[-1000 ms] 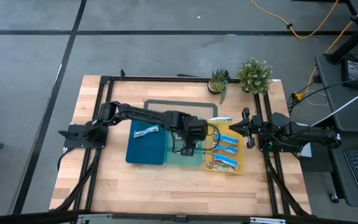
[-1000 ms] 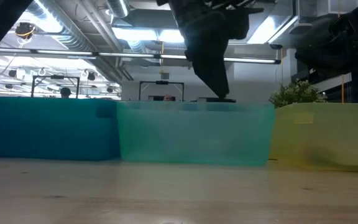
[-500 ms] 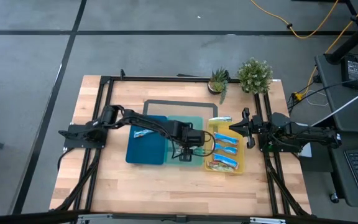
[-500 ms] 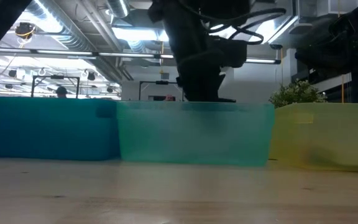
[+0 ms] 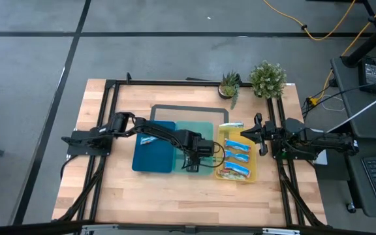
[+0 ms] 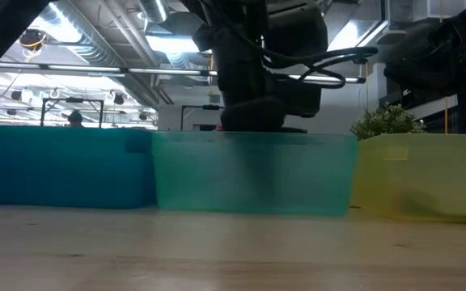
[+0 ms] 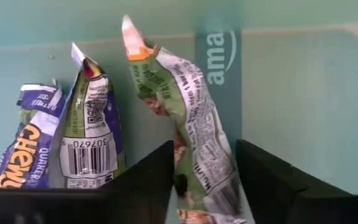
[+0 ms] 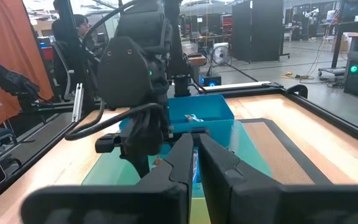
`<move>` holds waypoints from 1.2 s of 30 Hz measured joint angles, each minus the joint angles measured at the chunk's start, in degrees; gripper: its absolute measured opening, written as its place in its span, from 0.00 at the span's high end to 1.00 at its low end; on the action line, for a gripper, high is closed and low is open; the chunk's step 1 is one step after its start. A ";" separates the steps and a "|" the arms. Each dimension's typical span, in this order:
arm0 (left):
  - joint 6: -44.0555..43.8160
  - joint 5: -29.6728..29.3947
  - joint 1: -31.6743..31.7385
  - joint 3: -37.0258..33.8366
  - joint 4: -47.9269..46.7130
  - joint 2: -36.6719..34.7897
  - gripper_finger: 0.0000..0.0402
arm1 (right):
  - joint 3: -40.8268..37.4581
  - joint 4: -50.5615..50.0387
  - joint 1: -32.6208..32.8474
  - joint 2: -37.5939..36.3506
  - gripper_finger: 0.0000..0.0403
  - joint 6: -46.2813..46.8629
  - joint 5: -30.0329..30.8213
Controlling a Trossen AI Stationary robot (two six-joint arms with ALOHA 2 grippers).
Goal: Pick and place Granola Bars by type
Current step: Put the left yellow granola bar into the blue bin
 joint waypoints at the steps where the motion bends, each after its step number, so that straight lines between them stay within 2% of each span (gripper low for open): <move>1: 0.36 -0.06 0.00 0.00 -0.06 0.00 0.62 | 0.00 0.00 0.01 -0.01 0.93 -0.01 0.01; 8: 3.32 0.95 1.04 0.01 -2.19 -3.06 0.87 | 0.00 0.00 0.01 -0.01 0.93 -0.01 0.01; 11: 5.12 1.24 2.01 0.00 -5.41 -6.45 0.92 | 0.02 0.00 0.01 -0.01 0.93 -0.01 0.01; 14: 7.89 0.07 3.53 0.02 -8.23 -11.33 0.92 | 0.00 -0.01 0.01 0.00 0.93 -0.01 0.01; 21: 11.82 -8.29 8.42 0.04 -15.61 -25.94 0.92 | 0.00 0.00 0.01 0.01 0.93 -0.01 0.01; 27: 14.43 -4.12 11.57 0.04 -19.38 -37.36 0.94 | 0.00 0.02 0.01 -0.01 0.93 -0.01 0.01; 31: 18.07 0.23 12.00 0.07 -22.09 -42.04 0.93 | 0.01 -0.02 0.01 0.01 0.93 0.00 0.01; 36: 18.64 1.22 11.98 0.07 -25.96 -45.78 0.94 | 0.00 -0.02 0.00 0.01 0.93 -0.01 0.01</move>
